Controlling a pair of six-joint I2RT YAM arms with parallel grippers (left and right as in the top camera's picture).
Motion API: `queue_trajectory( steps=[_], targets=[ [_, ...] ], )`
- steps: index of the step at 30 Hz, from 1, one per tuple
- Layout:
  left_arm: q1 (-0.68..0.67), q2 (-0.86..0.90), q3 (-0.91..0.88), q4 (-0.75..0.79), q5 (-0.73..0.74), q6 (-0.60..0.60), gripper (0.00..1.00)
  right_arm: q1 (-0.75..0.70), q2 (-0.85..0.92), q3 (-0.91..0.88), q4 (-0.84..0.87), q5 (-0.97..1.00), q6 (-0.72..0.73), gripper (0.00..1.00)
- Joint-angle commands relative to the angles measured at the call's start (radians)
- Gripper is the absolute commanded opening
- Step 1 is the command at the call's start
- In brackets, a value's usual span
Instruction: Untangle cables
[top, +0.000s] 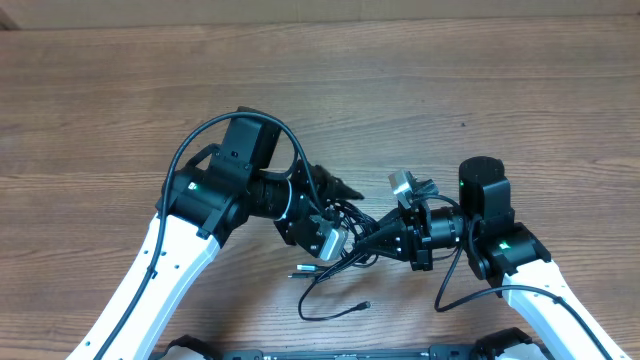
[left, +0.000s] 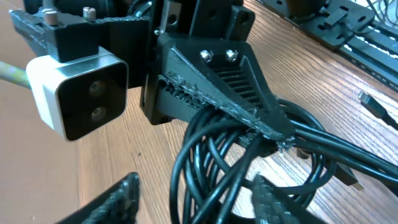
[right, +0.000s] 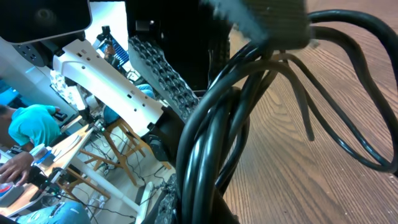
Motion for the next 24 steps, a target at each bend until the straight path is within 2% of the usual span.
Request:
queue_trajectory(
  steps=[1,2,5,9,15,16,19,24],
  targets=[
    [-0.004,0.017,0.008,0.012,0.020,0.005,0.59,0.006,-0.006,0.022,0.016,-0.035,-0.009,0.05],
    [-0.004,0.017,0.008,0.014,0.020,0.005,0.57,0.006,-0.006,0.022,0.016,-0.036,-0.009,0.05],
    [-0.004,0.019,0.008,0.012,0.020,0.005,0.44,0.006,-0.006,0.022,0.016,-0.051,-0.009,0.05],
    [-0.004,0.024,0.008,0.012,0.024,0.005,0.12,0.006,-0.006,0.022,0.016,-0.050,-0.010,0.05],
    [-0.004,0.024,0.008,0.012,0.023,0.005,0.06,0.006,-0.006,0.022,0.016,-0.049,-0.010,0.05],
    [-0.004,0.024,0.008,0.013,0.023,0.005,0.05,0.006,-0.006,0.022,0.016,-0.049,-0.010,0.07],
    [-0.003,0.024,0.008,0.013,0.023,0.005,0.04,0.006,-0.006,0.022,0.016,-0.044,-0.010,0.20],
    [-0.003,0.024,0.008,0.013,0.023,0.005,0.04,0.006,-0.006,0.022,0.019,-0.031,-0.009,0.21]
  ],
)
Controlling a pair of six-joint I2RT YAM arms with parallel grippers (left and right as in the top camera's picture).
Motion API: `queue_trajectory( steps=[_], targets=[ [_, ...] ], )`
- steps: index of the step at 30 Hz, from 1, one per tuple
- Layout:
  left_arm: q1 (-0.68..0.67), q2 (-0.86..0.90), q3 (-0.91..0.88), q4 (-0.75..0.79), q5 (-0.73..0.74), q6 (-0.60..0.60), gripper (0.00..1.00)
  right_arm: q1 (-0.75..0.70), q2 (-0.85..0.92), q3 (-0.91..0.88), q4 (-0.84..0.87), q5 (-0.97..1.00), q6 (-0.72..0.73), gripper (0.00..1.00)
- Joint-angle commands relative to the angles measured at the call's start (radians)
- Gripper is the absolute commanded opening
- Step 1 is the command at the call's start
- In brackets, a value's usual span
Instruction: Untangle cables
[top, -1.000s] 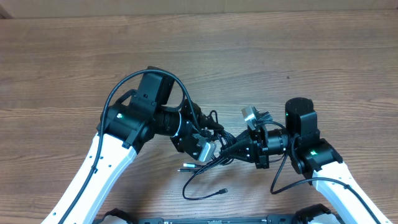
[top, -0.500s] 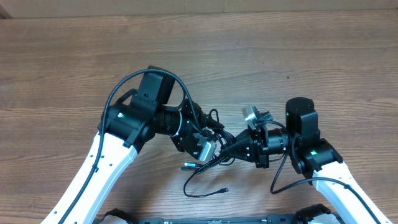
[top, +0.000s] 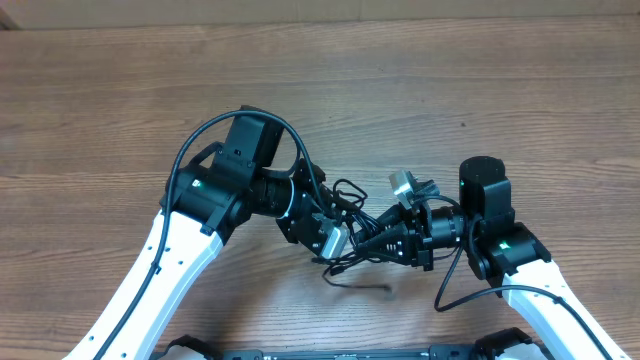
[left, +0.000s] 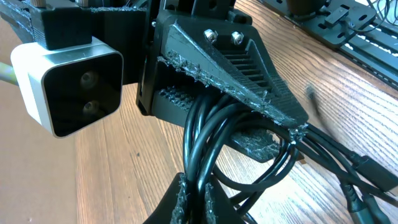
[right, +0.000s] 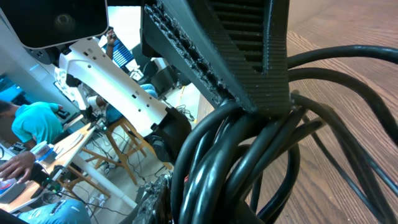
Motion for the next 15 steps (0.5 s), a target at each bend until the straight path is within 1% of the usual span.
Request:
queue_trajectory(
  steps=[1,2,4,6,8,14,15],
  targets=[
    [-0.003,0.009,0.008,0.003,0.023,0.005,0.04,0.006,-0.006,0.022,0.008,-0.014,-0.005,0.21],
    [-0.003,0.009,0.008,0.004,0.022,0.005,0.04,0.006,-0.006,0.022,0.008,-0.014,-0.005,0.21],
    [-0.002,0.009,0.008,0.006,-0.010,0.003,0.04,0.006,-0.006,0.022,0.009,-0.014,-0.005,0.29],
    [-0.002,0.009,0.008,0.007,-0.040,-0.004,0.04,0.006,-0.006,0.022,0.009,-0.014,-0.005,0.35],
    [-0.002,0.009,0.008,0.026,-0.086,-0.063,0.04,0.006,-0.006,0.022,0.013,-0.014,-0.005,0.39],
    [-0.002,0.009,0.008,0.076,-0.098,-0.175,0.04,0.006,-0.006,0.022,0.016,-0.014,-0.005,0.40],
    [-0.002,0.009,0.008,0.089,-0.098,-0.200,0.04,0.006,-0.006,0.022,0.017,-0.014,-0.005,0.37]
  ],
)
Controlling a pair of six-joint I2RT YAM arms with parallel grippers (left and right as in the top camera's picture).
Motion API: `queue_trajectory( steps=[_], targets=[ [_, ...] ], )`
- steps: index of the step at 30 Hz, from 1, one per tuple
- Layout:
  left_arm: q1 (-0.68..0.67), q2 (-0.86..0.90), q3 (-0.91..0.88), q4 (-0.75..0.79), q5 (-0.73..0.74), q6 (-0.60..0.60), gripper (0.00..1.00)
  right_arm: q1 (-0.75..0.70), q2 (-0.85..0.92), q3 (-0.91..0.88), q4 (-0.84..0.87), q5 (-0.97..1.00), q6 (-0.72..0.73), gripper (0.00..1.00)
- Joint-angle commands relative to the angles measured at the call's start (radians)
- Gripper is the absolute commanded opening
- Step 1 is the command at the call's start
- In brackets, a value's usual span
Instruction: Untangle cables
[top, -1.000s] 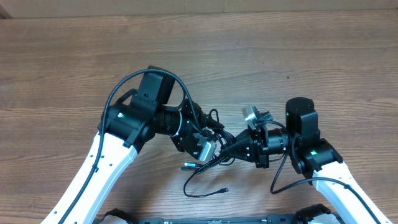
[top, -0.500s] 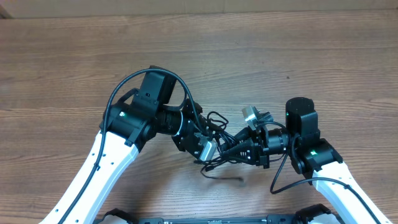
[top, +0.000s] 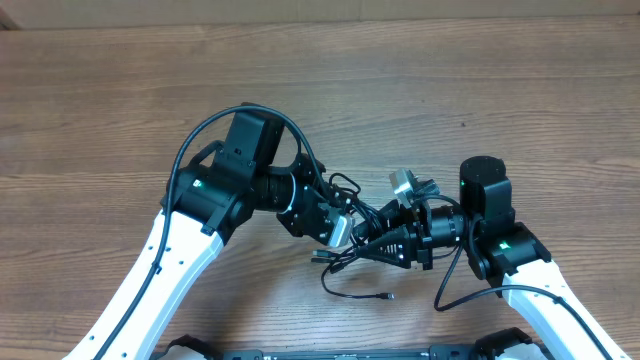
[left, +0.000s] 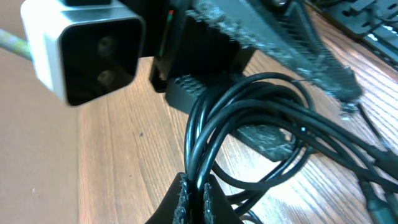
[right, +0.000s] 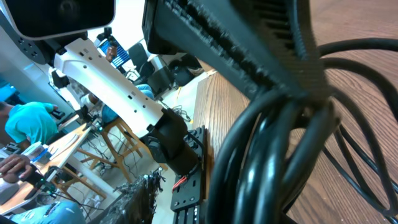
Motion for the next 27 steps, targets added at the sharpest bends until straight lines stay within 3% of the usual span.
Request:
queue_trajectory(
  steps=[1,4,13,20,23,27],
  targets=[
    [0.001,0.008,0.008,0.039,-0.025,-0.111,0.04,0.006,-0.006,0.022,0.012,-0.027,-0.005,0.33],
    [0.003,0.008,0.009,0.071,-0.024,-0.199,0.04,0.006,-0.006,0.022,0.038,-0.028,-0.004,0.28],
    [0.057,0.006,0.009,0.171,0.006,-0.461,0.04,0.005,-0.006,0.022,0.060,-0.011,-0.004,0.27],
    [0.099,0.006,0.009,0.188,0.048,-0.479,0.04,0.005,-0.006,0.022,0.084,0.018,0.016,0.25],
    [0.113,0.004,0.009,0.181,0.055,-0.479,0.04,-0.006,-0.006,0.022,0.169,0.088,0.163,0.20],
    [0.114,-0.031,0.009,0.174,0.097,-0.478,0.04,-0.052,-0.006,0.022,0.267,0.133,0.300,0.19]
  ],
)
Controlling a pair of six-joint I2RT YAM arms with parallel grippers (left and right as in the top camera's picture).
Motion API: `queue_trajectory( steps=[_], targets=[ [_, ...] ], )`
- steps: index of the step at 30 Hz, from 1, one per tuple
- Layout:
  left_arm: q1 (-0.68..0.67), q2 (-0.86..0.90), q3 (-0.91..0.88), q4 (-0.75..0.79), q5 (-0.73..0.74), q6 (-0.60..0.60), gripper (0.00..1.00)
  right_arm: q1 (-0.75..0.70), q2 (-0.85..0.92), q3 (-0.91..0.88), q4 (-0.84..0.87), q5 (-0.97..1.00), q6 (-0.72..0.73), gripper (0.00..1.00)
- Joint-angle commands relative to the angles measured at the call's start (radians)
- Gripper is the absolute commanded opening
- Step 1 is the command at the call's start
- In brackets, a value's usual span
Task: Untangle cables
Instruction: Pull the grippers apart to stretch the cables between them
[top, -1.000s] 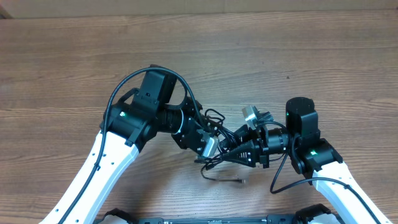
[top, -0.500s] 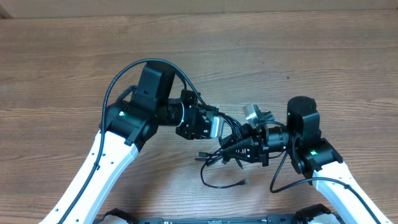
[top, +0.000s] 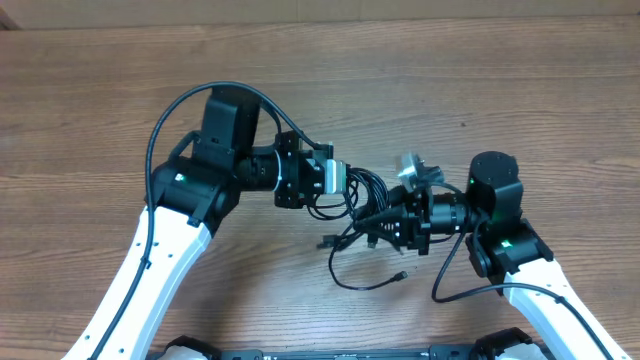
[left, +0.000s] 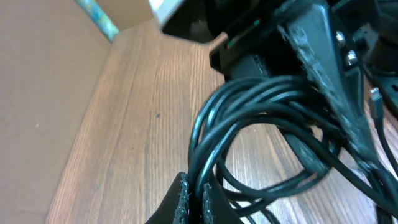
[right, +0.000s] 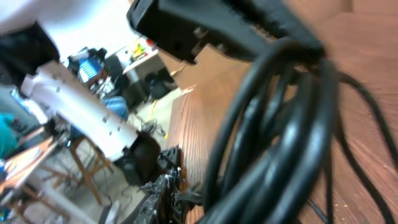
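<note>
A tangled bundle of black cables (top: 366, 200) hangs just above the wooden table (top: 500, 90) between my two grippers. My left gripper (top: 350, 184) reaches in from the left and is shut on a few strands (left: 249, 106) of it; in the left wrist view its fingertips (left: 181, 194) pinch two cables. From the right, my right gripper (top: 380, 228) is shut on the lower part of the bundle (right: 292, 124), which fills the blurred right wrist view. Loose ends (top: 366, 284) trail onto the table in front.
A small plug (top: 401, 272) and another connector (top: 326, 242) lie on the table below the bundle. Both arms crowd the middle; the right arm's own black lead (top: 450, 290) loops near the front edge.
My left gripper has moved away from the front edge and a little left with its strands, turning level. The bundle is drawn out wider between the grippers, and the loose ends have shifted right.
At first my left gripper stood open around the bundle that my right gripper held. Then it was shut on a few strands close against the right gripper. Later the strands were pulled taut, and now the two grippers are farther apart with the bundle spread between them.
</note>
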Motion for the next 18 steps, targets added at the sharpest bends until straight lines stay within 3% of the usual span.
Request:
queue_trajectory(
  steps=[1,9,13,15,18],
  targets=[
    [0.011,-0.036,0.010,0.006,0.034,-0.031,0.04,-0.034,-0.006,0.008,0.049,0.025,0.133,0.19],
    [0.065,-0.087,0.010,-0.005,0.039,-0.040,0.04,-0.046,-0.006,0.008,0.064,0.025,0.144,0.20],
    [0.075,-0.091,0.010,-0.005,0.039,-0.039,0.04,-0.046,-0.006,0.008,0.065,0.025,0.144,0.43],
    [0.075,-0.091,0.010,-0.006,0.033,-0.039,0.04,-0.046,-0.006,0.008,0.065,0.024,0.145,0.68],
    [0.075,-0.091,0.010,-0.006,0.024,-0.039,0.04,-0.046,-0.006,0.008,0.071,0.019,0.145,0.79]
  ],
)
